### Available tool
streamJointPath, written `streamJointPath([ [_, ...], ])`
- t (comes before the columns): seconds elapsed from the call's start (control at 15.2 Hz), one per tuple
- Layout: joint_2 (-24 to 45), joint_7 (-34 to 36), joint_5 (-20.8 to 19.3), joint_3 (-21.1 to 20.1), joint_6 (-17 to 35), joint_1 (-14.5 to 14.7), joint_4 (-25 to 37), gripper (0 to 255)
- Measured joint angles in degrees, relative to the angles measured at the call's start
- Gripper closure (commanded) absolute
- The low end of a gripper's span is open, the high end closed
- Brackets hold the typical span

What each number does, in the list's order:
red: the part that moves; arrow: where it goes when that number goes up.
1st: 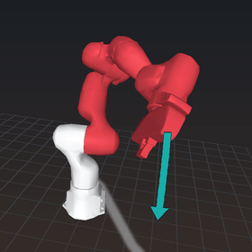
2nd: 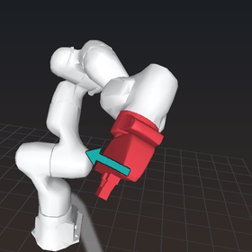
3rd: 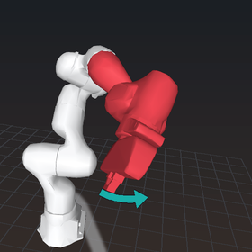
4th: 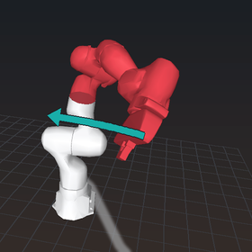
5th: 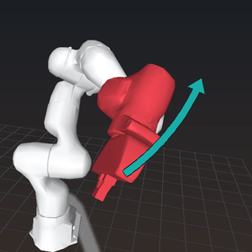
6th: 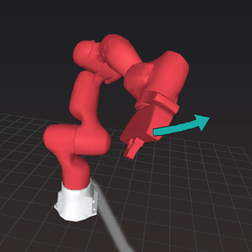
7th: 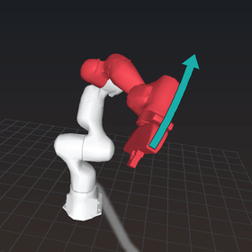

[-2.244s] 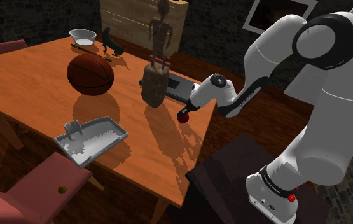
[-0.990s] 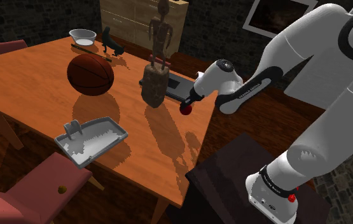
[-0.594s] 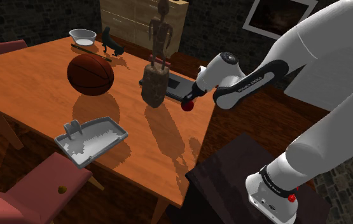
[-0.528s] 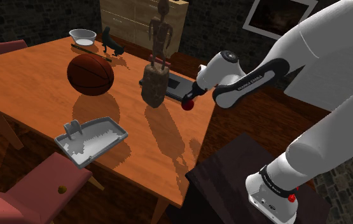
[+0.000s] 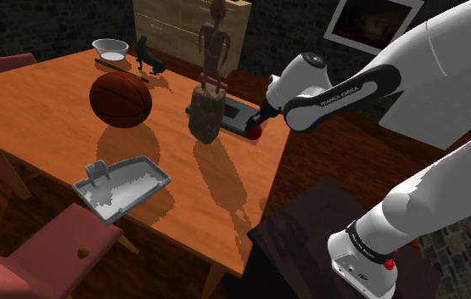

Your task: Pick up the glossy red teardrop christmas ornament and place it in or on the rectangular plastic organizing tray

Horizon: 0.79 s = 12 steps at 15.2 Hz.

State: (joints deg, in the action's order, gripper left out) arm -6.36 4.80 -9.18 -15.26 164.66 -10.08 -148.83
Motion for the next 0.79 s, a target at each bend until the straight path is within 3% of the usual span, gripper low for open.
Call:
streamJointPath([
  [0.33,-2.35,-1.55,2.51,0.18,-3.59,1.12,1.3,255],
  [0.79,2.21,14.98,-6.92,-7.83,-6.57,1.79,7.29,255],
])
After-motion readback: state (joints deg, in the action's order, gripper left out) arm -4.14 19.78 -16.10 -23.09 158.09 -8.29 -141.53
